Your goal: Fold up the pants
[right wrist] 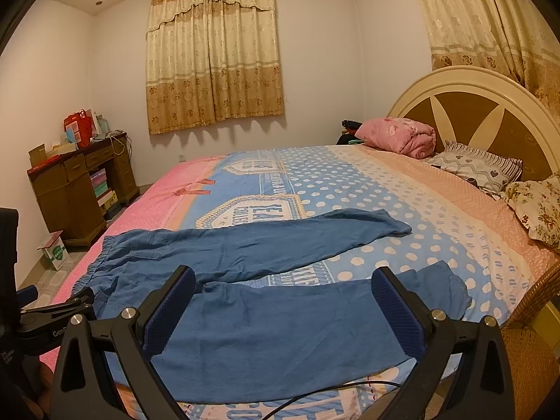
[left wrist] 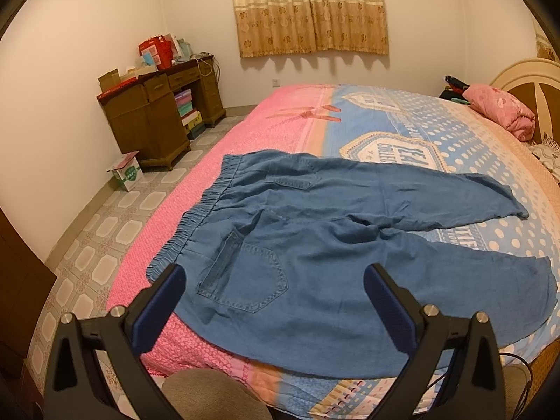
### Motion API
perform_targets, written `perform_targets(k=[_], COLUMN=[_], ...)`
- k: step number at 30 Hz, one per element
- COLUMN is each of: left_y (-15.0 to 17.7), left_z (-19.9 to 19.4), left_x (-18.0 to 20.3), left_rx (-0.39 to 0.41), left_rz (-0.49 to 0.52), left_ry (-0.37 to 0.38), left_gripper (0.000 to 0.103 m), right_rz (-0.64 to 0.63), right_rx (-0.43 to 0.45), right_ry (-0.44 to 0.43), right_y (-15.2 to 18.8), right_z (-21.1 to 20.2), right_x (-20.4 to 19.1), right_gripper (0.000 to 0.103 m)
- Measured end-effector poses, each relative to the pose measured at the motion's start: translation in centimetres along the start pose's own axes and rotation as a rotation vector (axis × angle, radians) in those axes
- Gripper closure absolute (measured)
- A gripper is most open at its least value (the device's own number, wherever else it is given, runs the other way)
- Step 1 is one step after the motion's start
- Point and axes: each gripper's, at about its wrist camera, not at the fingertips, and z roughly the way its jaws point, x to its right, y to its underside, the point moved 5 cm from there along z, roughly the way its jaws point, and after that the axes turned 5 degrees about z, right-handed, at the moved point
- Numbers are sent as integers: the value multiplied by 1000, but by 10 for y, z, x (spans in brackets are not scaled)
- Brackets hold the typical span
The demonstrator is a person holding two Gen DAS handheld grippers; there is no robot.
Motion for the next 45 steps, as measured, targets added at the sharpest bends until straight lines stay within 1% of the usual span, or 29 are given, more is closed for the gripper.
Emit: perform_targets(k=[6,18,22,36,40,42,45], left_y=[3,3,2,-15,-29,-37,-47], left_z=[8,14,23,68,85,93,107], left_x=[4,8,8,13,16,16,15], left_rx=[-16,-24,-42,-101,-116,-113,-129], left_rz=[7,14,18,35,53,48,39], left_ry=[0,-5,-10,-22,-25,-35,-23], left_gripper=[0,0,0,0,0,0,0], right_rz=[9,8,-2,6,-6,-6,-11], right_rx=[-8,-36,-44,-93,-115,-121,-127], right_ry=[1,2,6,26,30,32,34], right_y=[3,6,6,-2,-7,-11,-15], right_z=[3,15,20,63,83,92,105], right_x=[3,5,5,20,28,31,34], right_gripper=[2,2,2,2,2,2,2])
